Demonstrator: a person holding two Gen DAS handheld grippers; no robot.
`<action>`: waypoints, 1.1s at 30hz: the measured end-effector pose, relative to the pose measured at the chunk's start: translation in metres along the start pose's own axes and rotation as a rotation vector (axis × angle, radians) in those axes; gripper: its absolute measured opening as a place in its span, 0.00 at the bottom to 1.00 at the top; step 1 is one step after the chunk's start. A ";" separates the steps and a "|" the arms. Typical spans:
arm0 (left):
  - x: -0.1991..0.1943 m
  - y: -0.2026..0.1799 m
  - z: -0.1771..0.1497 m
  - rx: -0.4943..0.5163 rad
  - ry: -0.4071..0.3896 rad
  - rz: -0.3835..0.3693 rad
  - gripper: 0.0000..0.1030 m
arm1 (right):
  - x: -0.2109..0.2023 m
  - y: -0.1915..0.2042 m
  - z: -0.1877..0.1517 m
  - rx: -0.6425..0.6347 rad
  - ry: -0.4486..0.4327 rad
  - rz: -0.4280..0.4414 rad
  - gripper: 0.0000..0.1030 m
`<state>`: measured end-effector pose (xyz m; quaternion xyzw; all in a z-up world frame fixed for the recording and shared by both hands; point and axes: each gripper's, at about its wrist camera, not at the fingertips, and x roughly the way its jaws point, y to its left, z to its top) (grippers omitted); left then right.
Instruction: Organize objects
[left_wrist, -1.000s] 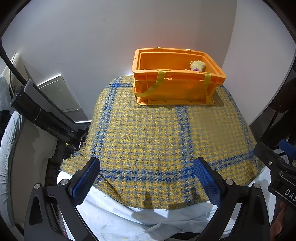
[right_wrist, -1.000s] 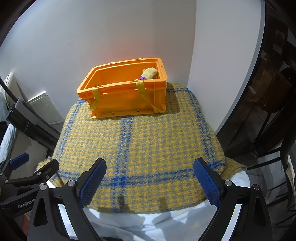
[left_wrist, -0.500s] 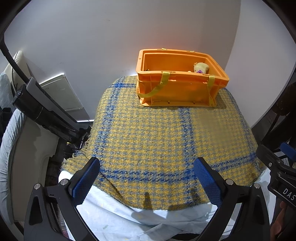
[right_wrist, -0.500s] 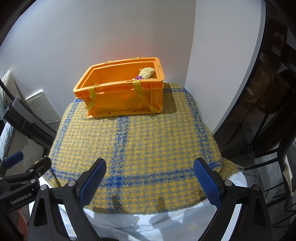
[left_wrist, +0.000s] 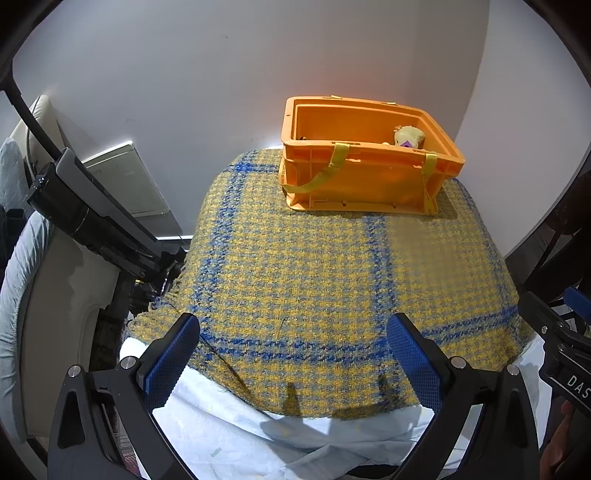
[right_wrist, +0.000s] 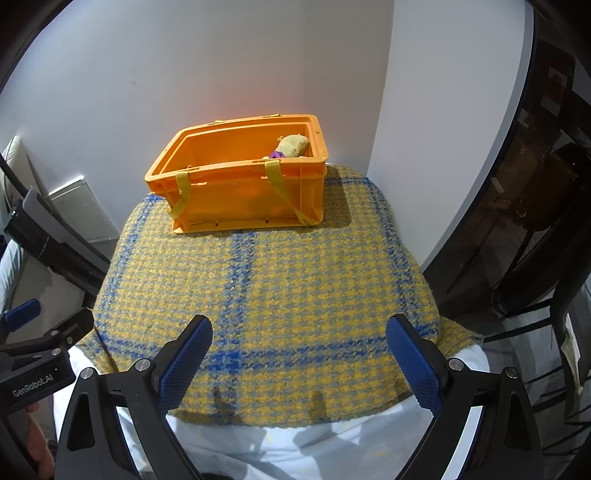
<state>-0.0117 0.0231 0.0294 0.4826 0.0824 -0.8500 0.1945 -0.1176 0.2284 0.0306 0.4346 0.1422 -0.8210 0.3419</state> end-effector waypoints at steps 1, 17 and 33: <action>0.000 -0.001 0.000 -0.001 0.000 0.000 1.00 | 0.000 0.000 0.000 0.000 0.000 0.001 0.93; 0.000 -0.001 0.001 -0.005 0.002 0.003 1.00 | 0.000 0.000 0.001 0.002 0.000 0.004 0.93; 0.002 -0.002 0.000 -0.007 0.010 0.009 1.00 | -0.001 0.002 0.000 0.004 0.001 0.006 0.93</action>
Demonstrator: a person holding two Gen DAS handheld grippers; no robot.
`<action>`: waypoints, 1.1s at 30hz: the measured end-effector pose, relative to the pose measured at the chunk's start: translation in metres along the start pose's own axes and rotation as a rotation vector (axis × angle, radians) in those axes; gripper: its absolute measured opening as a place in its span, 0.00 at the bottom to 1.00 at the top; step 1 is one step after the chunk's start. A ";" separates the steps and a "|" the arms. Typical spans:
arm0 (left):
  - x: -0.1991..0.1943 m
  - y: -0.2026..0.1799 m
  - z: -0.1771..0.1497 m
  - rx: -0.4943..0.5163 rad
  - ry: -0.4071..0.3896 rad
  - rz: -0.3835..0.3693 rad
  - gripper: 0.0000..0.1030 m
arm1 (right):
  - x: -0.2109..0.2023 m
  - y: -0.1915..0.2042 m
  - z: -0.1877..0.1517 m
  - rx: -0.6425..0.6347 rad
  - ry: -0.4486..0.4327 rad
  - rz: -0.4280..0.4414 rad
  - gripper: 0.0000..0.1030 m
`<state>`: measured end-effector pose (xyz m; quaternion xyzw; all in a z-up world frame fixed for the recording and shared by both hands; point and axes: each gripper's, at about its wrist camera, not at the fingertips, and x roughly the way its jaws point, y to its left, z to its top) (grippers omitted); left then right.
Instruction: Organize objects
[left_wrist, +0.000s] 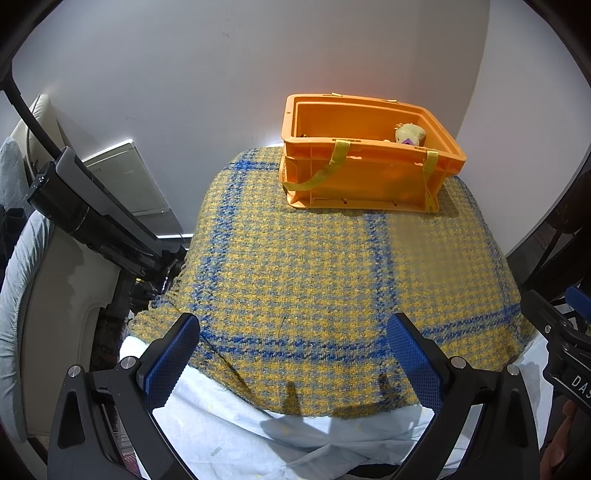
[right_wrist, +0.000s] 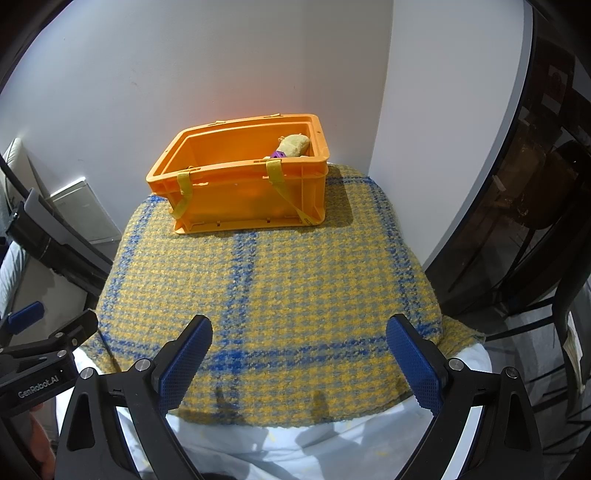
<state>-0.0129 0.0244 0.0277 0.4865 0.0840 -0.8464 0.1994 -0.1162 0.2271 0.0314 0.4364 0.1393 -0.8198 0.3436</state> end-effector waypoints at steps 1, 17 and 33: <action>0.001 0.000 0.000 -0.002 0.003 -0.001 1.00 | 0.000 0.000 0.000 0.000 -0.001 0.000 0.93; -0.001 -0.003 0.001 -0.010 -0.012 0.017 1.00 | -0.001 -0.003 0.001 -0.003 -0.010 0.005 0.93; -0.004 0.002 -0.001 -0.056 -0.033 -0.008 1.00 | 0.002 -0.004 -0.001 0.005 -0.002 0.008 0.93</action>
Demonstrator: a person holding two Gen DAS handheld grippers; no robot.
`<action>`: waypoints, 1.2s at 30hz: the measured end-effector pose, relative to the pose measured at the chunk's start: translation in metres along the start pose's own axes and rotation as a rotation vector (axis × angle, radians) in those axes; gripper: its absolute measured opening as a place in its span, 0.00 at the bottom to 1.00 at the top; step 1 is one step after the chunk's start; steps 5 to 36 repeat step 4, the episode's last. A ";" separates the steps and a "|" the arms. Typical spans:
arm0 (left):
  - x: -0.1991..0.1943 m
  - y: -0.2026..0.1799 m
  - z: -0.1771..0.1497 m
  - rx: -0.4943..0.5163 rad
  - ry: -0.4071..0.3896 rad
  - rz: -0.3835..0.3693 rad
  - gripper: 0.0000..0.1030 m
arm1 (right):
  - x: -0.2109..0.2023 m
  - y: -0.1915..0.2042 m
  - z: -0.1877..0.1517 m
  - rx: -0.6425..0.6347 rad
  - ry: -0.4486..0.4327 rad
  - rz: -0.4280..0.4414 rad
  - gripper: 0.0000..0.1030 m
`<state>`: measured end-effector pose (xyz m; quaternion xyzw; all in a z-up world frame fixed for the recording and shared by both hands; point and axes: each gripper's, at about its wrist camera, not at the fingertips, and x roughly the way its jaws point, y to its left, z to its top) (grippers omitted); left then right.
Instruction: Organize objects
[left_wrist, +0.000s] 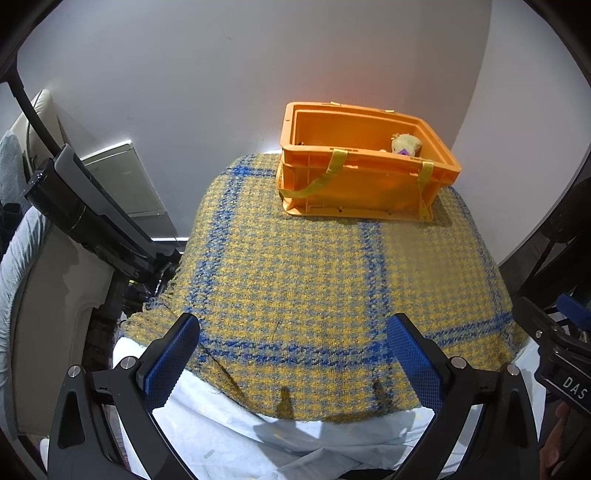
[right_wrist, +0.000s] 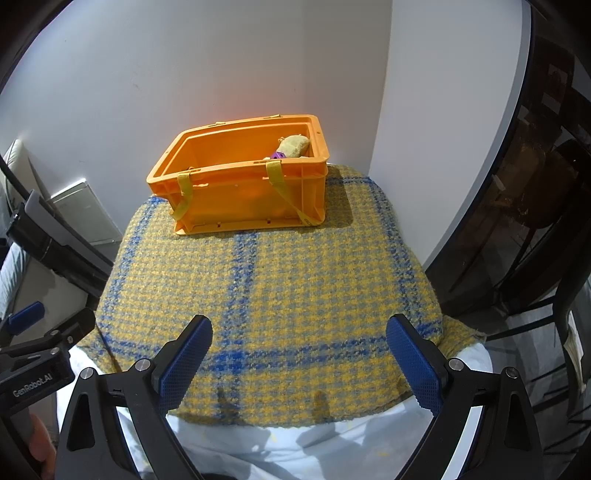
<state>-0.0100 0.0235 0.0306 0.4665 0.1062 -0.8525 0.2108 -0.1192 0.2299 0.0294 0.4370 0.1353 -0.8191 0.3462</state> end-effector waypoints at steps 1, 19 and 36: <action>-0.001 0.000 0.000 0.000 -0.007 0.005 1.00 | 0.000 0.000 0.000 -0.001 0.000 0.000 0.93; -0.001 -0.004 0.001 0.016 -0.005 0.015 1.00 | 0.000 0.000 -0.001 -0.004 0.000 0.000 0.93; -0.001 -0.004 0.001 0.016 -0.005 0.015 1.00 | 0.000 0.000 -0.001 -0.004 0.000 0.000 0.93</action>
